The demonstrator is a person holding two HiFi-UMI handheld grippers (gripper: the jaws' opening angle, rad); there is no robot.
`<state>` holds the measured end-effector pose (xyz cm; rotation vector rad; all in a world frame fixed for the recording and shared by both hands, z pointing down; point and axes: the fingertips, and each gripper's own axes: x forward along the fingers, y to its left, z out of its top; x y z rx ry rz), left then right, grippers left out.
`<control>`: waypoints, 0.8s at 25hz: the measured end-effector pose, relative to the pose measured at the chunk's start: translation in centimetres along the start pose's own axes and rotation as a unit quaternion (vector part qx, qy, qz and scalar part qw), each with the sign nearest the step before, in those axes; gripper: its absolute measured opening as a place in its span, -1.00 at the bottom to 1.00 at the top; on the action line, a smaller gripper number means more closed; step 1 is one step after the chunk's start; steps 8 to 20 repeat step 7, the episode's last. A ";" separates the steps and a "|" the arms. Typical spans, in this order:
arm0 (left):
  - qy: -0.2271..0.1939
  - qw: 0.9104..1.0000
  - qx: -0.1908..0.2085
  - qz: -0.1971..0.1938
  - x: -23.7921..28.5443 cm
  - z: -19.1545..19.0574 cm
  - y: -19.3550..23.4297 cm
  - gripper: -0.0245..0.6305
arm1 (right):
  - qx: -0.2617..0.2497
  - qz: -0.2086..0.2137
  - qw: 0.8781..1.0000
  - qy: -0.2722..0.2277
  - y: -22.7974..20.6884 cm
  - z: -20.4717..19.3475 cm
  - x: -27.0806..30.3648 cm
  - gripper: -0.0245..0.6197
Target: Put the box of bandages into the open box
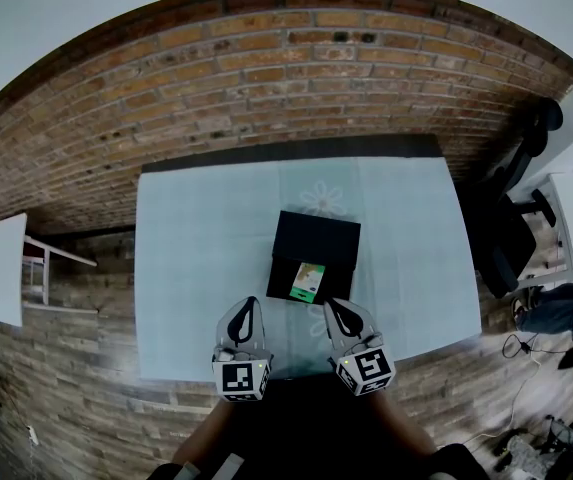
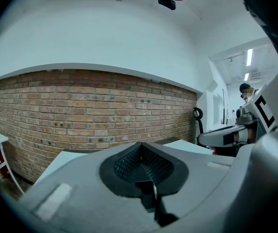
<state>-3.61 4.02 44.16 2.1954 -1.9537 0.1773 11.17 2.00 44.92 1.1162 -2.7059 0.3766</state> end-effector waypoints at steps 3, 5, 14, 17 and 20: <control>0.000 1.000 0.000 -0.001 0.0 0.0 0.0 -0.93 | -0.001 0.000 1.000 0.001 0.1 0.0 0.0 -0.92; 0.000 1.000 0.000 -0.002 0.0 0.0 0.0 -0.93 | -0.004 0.000 1.000 0.002 0.1 0.0 0.0 -0.92; 0.000 1.000 0.000 -0.003 0.2 0.1 -0.1 -0.93 | -0.004 -0.001 1.000 0.004 -0.1 -0.1 0.1 -0.92; 0.000 1.000 0.000 -0.003 0.2 0.1 -0.1 -0.93 | -0.004 -0.001 1.000 0.004 -0.1 -0.1 0.1 -0.92; 0.000 1.000 0.000 -0.003 0.2 0.1 -0.1 -0.93 | -0.004 -0.001 1.000 0.004 -0.1 -0.1 0.1 -0.92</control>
